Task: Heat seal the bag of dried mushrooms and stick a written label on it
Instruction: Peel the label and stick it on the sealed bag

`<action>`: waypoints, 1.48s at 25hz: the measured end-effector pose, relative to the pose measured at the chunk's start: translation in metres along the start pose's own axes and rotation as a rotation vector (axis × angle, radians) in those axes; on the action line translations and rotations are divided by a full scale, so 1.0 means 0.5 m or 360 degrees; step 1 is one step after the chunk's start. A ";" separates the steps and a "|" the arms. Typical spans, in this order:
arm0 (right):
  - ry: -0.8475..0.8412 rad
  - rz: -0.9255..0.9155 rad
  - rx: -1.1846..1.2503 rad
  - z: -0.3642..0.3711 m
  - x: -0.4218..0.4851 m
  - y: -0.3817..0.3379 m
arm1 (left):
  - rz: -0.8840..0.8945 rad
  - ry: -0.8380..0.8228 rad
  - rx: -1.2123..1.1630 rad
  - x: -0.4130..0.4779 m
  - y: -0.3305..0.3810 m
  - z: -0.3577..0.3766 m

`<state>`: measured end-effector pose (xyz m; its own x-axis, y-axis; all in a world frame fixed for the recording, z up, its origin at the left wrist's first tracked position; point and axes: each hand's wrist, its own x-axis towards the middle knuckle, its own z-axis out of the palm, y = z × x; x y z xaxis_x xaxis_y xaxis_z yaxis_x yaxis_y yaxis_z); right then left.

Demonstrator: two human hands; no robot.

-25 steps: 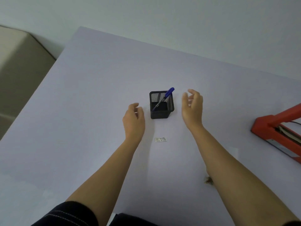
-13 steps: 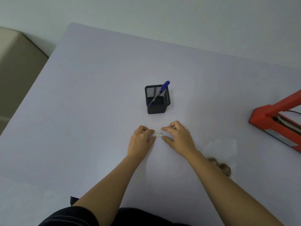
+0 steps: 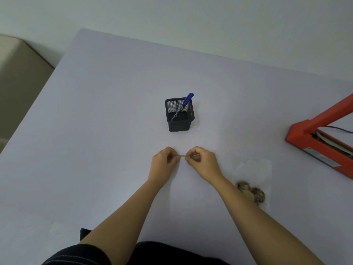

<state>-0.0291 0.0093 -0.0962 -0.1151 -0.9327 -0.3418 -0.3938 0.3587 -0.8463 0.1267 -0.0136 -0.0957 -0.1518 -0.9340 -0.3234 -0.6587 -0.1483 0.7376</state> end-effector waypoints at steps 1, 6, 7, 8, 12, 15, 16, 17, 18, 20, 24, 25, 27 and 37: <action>0.0018 0.0028 0.0067 -0.002 -0.002 -0.002 | -0.0021 0.0009 -0.0078 -0.004 0.003 -0.003; 0.0113 0.0298 0.0625 -0.010 -0.003 -0.018 | -0.0099 0.0207 -0.0346 -0.029 0.019 -0.004; 0.0126 0.0336 0.0717 -0.012 -0.004 -0.022 | -0.0096 0.0236 -0.0350 -0.035 0.022 -0.001; 0.0133 0.0356 0.0769 -0.014 -0.006 -0.025 | -0.0087 0.0249 -0.0356 -0.041 0.024 0.002; 0.0104 0.0344 0.0769 -0.018 -0.015 -0.033 | 0.0025 0.0261 -0.0294 -0.051 0.032 0.018; 0.0104 0.0337 0.0812 -0.020 -0.019 -0.037 | 0.0139 0.0319 -0.0190 -0.054 0.037 0.024; 0.0106 0.0332 0.0815 -0.021 -0.020 -0.037 | 0.0163 0.0329 -0.0166 -0.056 0.038 0.025; 0.0107 0.0330 0.0816 -0.022 -0.021 -0.037 | 0.0186 0.0342 -0.0150 -0.057 0.038 0.026; 0.0109 0.0331 0.0818 -0.023 -0.022 -0.037 | 0.0211 0.0359 -0.0139 -0.058 0.037 0.028; 0.0110 0.0337 0.0818 -0.023 -0.023 -0.038 | 0.0260 0.0396 -0.0128 -0.061 0.038 0.029; 0.0095 0.0324 0.0813 -0.024 -0.025 -0.044 | 0.0339 0.0431 -0.0122 -0.063 0.041 0.029; 0.0091 0.0323 0.0815 -0.024 -0.025 -0.046 | 0.0318 0.0437 -0.0136 -0.062 0.042 0.029; 0.0085 0.0324 0.0811 -0.024 -0.025 -0.047 | 0.0302 0.0452 -0.0158 -0.059 0.042 0.027; 0.0101 0.0307 0.0864 -0.022 -0.025 -0.054 | 0.0348 0.0461 -0.0217 -0.061 0.045 0.017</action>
<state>-0.0268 0.0110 -0.0644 -0.1997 -0.8429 -0.4996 0.1621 0.4744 -0.8652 0.1104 0.0144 -0.0744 -0.0507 -0.9986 0.0164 -0.5267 0.0407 0.8491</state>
